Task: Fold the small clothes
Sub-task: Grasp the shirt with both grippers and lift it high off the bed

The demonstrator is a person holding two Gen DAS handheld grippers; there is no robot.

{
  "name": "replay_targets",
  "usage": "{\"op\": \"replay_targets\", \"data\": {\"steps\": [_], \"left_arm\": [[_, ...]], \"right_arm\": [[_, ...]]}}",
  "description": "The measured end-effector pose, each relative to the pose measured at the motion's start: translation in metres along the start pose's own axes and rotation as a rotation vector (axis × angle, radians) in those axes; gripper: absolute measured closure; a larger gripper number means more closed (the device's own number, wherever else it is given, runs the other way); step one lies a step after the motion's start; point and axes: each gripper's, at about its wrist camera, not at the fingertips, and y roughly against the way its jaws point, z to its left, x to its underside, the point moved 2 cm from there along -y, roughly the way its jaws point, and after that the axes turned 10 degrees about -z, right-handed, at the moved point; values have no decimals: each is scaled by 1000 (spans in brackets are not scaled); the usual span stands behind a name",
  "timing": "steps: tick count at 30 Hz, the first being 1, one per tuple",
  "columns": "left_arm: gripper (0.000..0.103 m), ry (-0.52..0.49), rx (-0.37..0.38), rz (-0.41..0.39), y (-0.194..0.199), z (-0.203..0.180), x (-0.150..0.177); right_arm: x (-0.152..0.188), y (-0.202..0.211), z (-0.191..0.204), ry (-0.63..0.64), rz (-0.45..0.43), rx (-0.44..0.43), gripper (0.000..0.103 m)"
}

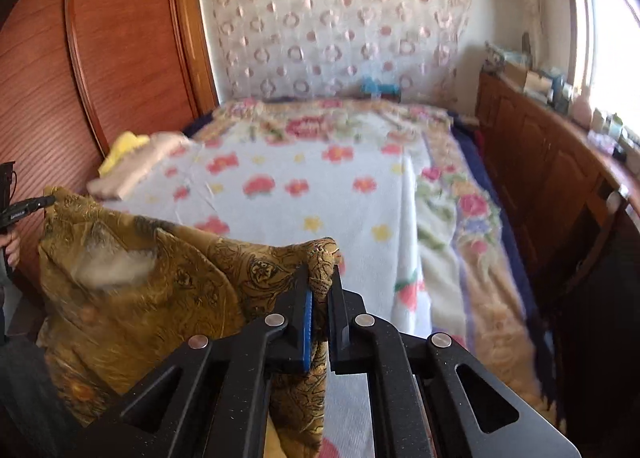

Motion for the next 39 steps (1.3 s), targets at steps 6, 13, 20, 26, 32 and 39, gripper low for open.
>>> {"op": "replay_targets", "data": {"steps": [6, 13, 20, 26, 32, 39], "left_arm": [[94, -79, 9, -214, 79, -21, -81], [94, -187, -36, -411, 155, -46, -150], [94, -207, -79, -544, 201, -39, -196], [94, -199, -104, -566, 196, -23, -210], [94, -151, -129, -511, 135, -6, -202], [94, -124, -215, -305, -31, 38, -187]], "right_arm": [[-83, 100, 40, 156, -220, -18, 98], [-152, 197, 73, 288, -403, 1, 98], [-205, 274, 85, 362, -526, 90, 98], [-230, 303, 85, 355, -542, 125, 98], [-220, 254, 80, 330, -477, 119, 98], [-240, 95, 63, 316, -265, 139, 98]]}}
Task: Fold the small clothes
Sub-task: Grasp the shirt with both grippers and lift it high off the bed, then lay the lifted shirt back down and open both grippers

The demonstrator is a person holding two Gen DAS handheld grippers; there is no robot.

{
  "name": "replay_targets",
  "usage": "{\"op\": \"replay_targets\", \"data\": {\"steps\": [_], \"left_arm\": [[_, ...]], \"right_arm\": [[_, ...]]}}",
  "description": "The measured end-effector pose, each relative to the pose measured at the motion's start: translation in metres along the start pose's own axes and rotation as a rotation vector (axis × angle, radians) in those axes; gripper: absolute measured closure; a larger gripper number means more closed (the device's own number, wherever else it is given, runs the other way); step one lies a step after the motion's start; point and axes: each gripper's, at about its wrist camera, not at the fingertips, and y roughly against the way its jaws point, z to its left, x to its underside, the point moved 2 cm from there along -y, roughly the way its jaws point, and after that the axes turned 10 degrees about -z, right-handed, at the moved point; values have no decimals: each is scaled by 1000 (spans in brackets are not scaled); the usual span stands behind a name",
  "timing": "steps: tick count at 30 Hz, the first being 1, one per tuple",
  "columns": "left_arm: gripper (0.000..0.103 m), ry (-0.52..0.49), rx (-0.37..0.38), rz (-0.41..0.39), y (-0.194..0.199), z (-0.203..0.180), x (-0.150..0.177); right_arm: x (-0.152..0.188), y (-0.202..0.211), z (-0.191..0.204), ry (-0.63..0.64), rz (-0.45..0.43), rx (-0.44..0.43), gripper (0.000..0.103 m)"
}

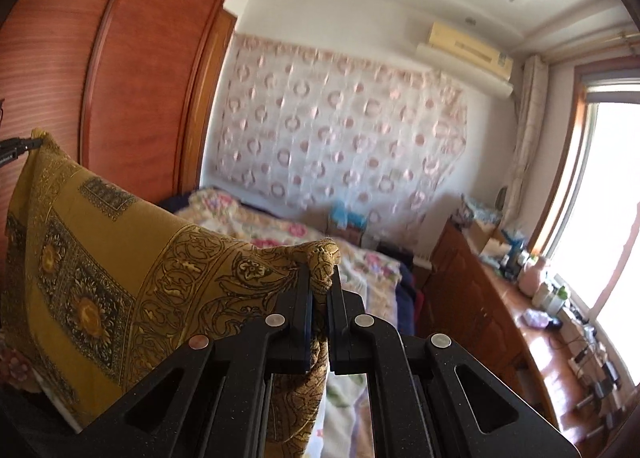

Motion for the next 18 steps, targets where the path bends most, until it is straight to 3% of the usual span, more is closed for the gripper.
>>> {"op": "replay_targets", "data": {"steps": [3, 4, 7, 8, 12, 14, 18], "left_arm": [[89, -14, -39, 62, -76, 3, 41], [83, -20, -53, 86, -89, -1, 52], [78, 9, -36, 228, -130, 0, 99], [68, 36, -18, 253, -133, -1, 113], [53, 38, 25, 315, -119, -16, 148], [38, 33, 55, 337, -104, -27, 160], [28, 30, 94, 354, -77, -40, 169]], "right_arm": [[23, -79, 9, -23, 97, 12, 97], [32, -105, 12, -50, 145, 9, 91], [63, -170, 18, -132, 303, 4, 82], [75, -182, 21, -139, 328, 17, 82], [103, -194, 27, -175, 384, 15, 80], [107, -188, 27, -179, 402, 0, 80], [120, -166, 13, -195, 404, -39, 80]]}}
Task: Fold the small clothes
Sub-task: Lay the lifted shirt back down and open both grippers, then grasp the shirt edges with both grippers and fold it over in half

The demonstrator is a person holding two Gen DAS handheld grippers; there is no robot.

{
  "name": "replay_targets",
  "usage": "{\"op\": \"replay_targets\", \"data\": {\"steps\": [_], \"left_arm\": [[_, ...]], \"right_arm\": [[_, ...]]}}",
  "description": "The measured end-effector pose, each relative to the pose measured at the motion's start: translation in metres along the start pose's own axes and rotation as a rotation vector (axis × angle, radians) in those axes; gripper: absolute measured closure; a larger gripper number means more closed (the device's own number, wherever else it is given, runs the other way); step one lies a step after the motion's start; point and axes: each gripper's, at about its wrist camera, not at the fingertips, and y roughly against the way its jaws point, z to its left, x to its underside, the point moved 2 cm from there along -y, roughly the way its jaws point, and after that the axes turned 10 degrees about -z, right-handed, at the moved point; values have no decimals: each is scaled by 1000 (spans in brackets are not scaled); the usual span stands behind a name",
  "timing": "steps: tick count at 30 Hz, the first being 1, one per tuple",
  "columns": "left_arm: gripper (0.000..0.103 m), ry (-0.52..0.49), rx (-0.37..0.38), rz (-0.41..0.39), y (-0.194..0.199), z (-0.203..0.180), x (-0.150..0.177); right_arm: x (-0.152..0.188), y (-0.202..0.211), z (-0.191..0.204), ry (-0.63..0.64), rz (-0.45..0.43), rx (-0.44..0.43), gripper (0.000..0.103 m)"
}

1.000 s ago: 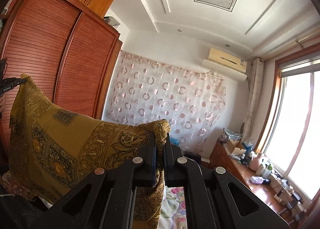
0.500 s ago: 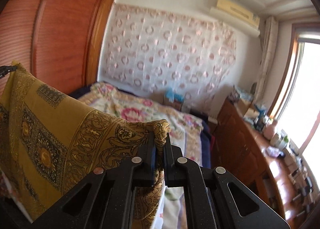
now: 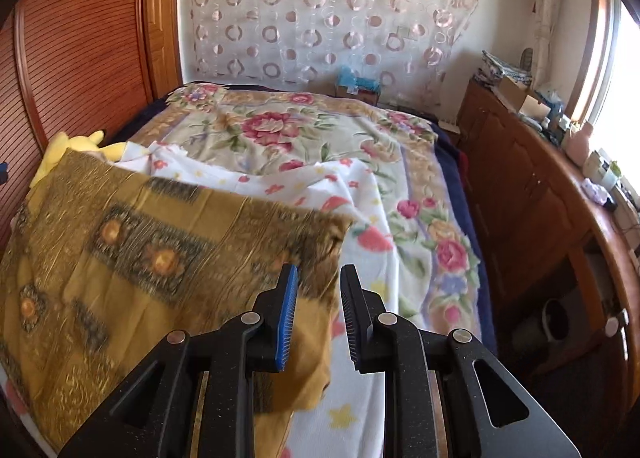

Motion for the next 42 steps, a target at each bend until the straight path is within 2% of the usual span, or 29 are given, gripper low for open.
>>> {"op": "replay_targets", "data": {"steps": [5, 9, 10, 11, 13, 20, 23, 27, 32, 36, 39, 42], "left_arm": [[25, 16, 40, 28, 14, -17, 27], [25, 67, 38, 78, 6, -18, 48], [25, 76, 41, 91, 4, -17, 54], [25, 74, 38, 111, -1, -17, 62], [25, 60, 20, 135, -6, -17, 71], [25, 110, -7, 183, -15, -7, 89], [25, 141, -9, 171, -13, 1, 88], [25, 149, -30, 139, -8, 8, 83], [40, 147, -24, 105, -9, 14, 70], [49, 139, -55, 113, -20, 19, 65], [65, 141, -44, 125, -29, 21, 64], [66, 131, -63, 147, -38, 22, 68]], "right_arm": [[38, 3, 0, -2, 9, -56, 80], [57, -14, -5, -60, 7, -74, 80], [59, -14, -7, -68, 7, -78, 77], [59, -20, -9, -71, 6, -71, 67], [61, -24, -17, -88, 2, -33, 60], [55, -38, -50, -193, 28, -4, 58], [54, -45, -57, -214, 50, -10, 58], [55, -57, -56, -193, 79, 27, 58], [55, -45, -54, -183, 73, 24, 58], [63, -60, -52, -188, 71, 20, 58], [67, -70, -48, -187, 71, 20, 58], [73, -80, -45, -182, 70, 24, 58]]}}
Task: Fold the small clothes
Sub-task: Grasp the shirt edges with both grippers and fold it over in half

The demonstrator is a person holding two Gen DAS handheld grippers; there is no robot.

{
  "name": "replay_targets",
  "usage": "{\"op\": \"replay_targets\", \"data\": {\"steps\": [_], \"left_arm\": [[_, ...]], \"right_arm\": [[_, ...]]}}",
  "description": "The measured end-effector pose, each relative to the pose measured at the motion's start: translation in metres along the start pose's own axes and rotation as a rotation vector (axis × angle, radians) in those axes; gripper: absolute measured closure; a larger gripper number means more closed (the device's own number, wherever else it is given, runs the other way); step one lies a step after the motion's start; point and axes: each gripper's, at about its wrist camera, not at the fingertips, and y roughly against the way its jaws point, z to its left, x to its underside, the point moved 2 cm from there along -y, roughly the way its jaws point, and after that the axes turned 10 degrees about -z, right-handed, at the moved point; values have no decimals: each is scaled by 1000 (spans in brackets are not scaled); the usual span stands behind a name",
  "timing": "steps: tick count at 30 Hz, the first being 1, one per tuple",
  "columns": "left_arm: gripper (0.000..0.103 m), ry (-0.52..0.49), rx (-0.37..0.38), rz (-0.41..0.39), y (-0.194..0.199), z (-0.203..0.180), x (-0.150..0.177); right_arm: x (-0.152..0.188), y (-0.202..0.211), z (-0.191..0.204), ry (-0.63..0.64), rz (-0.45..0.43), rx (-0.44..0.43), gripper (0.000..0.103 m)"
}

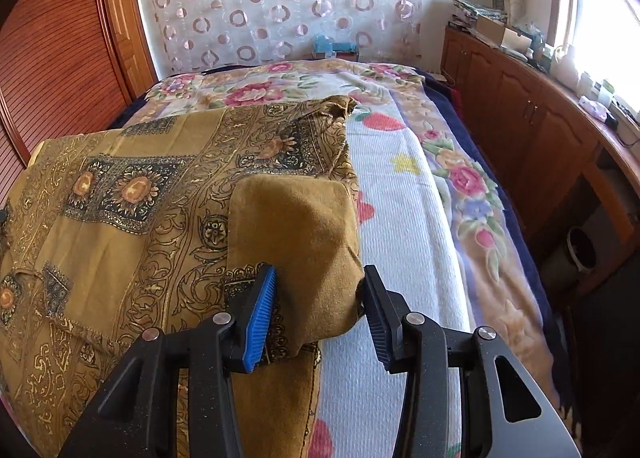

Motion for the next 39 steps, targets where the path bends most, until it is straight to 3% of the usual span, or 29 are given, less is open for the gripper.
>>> {"op": "replay_targets", "data": {"steps": [5, 6, 8, 9, 11, 13, 17, 23, 29, 35, 39], "left_arm": [[66, -7, -5, 33, -11, 0, 7], [70, -13, -4, 31, -10, 0, 8], [95, -28, 11, 25, -8, -3, 9], [96, -33, 16, 21, -7, -4, 9], [98, -54, 13, -2, 1, -9, 5], [99, -43, 24, -43, 14, -11, -1], [99, -16, 68, -110, 44, -15, -14], [99, -13, 115, -144, 79, -19, -12], [99, 57, 148, -141, 103, -4, 14], [99, 139, 186, -162, 130, 13, 26], [99, 154, 156, -155, 143, 23, 38]], "right_arm": [[1, -1, 0, -2, -1, -4, 58], [1, -1, 1, -1, -1, -3, 58], [2, 0, 1, -1, -2, -3, 58], [1, 1, 1, -1, -3, -8, 59], [-2, 6, 5, 5, -12, -56, 85], [-7, 15, 16, 51, -43, -89, 98], [-22, 37, 24, 36, -100, -151, 99], [-29, 80, 31, -12, -171, -261, 99], [-4, 111, 33, 25, -186, -267, 99], [8, 142, 4, -29, -226, -279, 100], [16, 160, -7, -64, -266, -285, 100]]}}
